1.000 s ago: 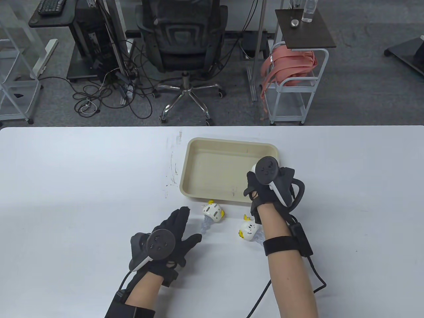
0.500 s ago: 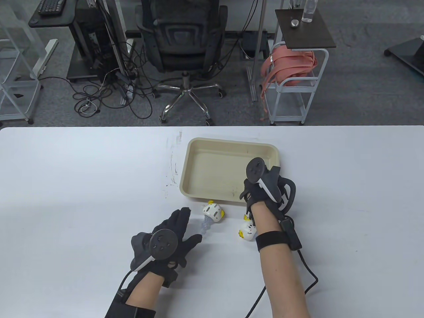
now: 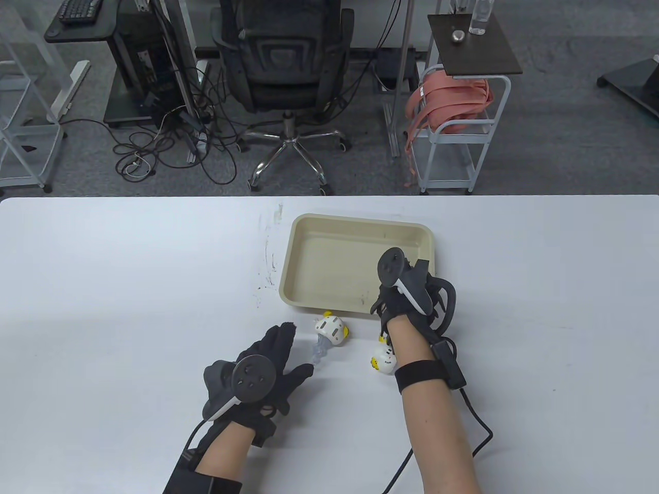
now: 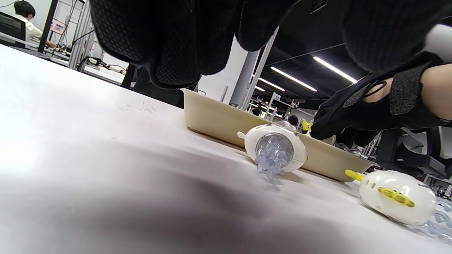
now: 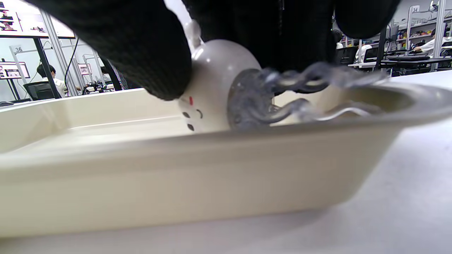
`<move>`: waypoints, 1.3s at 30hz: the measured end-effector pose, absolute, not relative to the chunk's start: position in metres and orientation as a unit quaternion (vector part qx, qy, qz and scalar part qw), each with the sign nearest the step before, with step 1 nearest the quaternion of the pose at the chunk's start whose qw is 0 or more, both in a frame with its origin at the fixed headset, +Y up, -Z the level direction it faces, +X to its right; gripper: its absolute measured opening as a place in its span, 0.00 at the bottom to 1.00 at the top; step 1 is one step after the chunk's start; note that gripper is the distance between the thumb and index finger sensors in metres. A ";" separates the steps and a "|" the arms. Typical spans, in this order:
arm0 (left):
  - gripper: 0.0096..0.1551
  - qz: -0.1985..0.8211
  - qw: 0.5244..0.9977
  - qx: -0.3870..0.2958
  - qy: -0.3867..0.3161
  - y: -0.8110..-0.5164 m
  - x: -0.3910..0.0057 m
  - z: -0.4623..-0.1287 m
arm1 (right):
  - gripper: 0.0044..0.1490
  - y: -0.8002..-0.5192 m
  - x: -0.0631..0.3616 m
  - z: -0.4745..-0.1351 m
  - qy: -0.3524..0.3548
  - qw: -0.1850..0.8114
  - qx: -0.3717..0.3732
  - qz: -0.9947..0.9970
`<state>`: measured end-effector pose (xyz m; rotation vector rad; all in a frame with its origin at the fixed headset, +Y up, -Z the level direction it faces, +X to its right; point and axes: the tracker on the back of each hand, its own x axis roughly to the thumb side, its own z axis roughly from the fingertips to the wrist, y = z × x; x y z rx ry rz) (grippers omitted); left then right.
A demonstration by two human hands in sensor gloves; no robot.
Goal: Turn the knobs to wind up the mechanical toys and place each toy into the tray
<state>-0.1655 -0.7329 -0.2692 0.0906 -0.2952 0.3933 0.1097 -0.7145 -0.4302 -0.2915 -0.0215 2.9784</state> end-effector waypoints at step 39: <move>0.53 0.191 0.972 0.070 -0.117 -0.727 -0.180 -0.269 | 0.66 -0.685 0.125 -0.280 -0.066 0.224 0.068 0.970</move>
